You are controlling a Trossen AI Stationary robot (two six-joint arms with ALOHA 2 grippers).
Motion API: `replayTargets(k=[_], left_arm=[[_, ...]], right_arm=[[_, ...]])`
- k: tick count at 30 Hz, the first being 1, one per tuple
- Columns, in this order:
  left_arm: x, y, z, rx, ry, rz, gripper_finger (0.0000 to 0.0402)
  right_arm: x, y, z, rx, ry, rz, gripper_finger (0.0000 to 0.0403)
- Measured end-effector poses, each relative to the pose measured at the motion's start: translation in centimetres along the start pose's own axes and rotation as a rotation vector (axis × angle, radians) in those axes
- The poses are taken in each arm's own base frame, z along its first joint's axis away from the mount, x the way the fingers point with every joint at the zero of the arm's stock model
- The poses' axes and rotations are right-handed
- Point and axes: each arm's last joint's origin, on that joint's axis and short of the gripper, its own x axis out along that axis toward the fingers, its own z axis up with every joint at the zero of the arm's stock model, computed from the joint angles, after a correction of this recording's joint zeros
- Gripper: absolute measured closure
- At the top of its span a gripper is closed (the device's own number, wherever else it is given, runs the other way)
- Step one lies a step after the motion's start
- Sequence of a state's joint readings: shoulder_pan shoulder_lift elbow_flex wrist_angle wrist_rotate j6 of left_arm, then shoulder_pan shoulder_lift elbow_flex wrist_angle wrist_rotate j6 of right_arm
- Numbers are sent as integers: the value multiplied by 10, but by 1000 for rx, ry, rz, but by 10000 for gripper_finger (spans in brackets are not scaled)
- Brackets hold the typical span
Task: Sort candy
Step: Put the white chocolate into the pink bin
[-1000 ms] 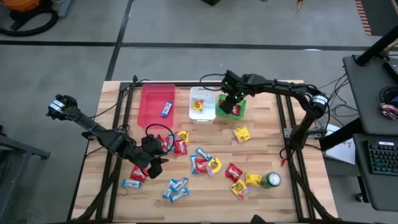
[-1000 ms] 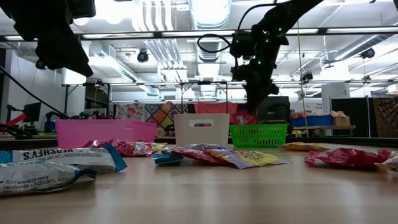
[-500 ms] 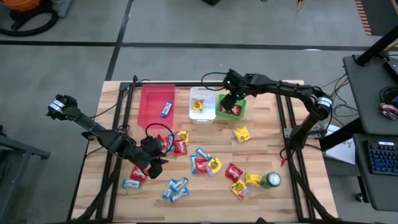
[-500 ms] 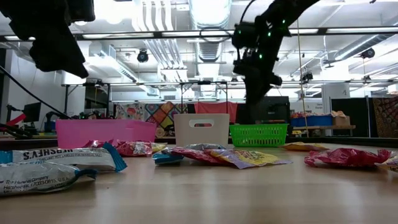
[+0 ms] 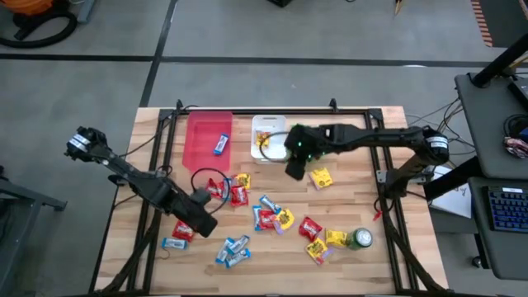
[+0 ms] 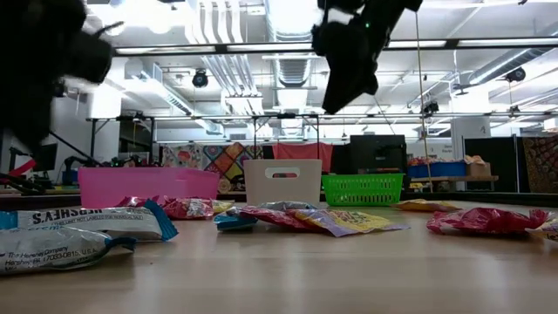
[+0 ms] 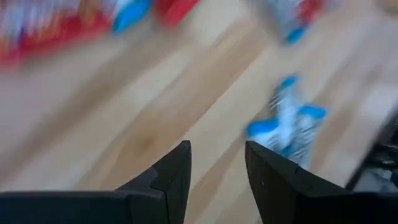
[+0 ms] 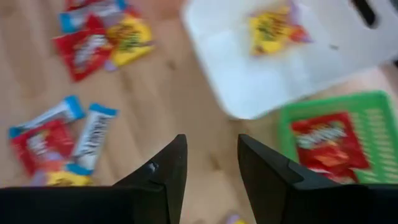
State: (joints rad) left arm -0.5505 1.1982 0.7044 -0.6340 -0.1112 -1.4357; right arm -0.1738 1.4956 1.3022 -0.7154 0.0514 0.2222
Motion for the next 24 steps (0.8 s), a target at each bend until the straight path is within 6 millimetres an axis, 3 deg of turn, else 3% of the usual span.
replayTargets(k=[6, 11, 18, 24], left_arm=[[17, -5, -19, -42, 218, 111, 267], [20, -28, -18, -10, 159, 104, 267], [36, -61, -17, 164, 82, 116, 265], [56, -83, -23, 244, 85, 147, 234]], right_arm=[[-3, 32, -4, -67, -33, 64, 262], [-5, 48, -6, -102, -60, 99, 257], [-7, 60, -12, -135, -50, 121, 258], [-8, 71, -17, -165, -41, 141, 254]])
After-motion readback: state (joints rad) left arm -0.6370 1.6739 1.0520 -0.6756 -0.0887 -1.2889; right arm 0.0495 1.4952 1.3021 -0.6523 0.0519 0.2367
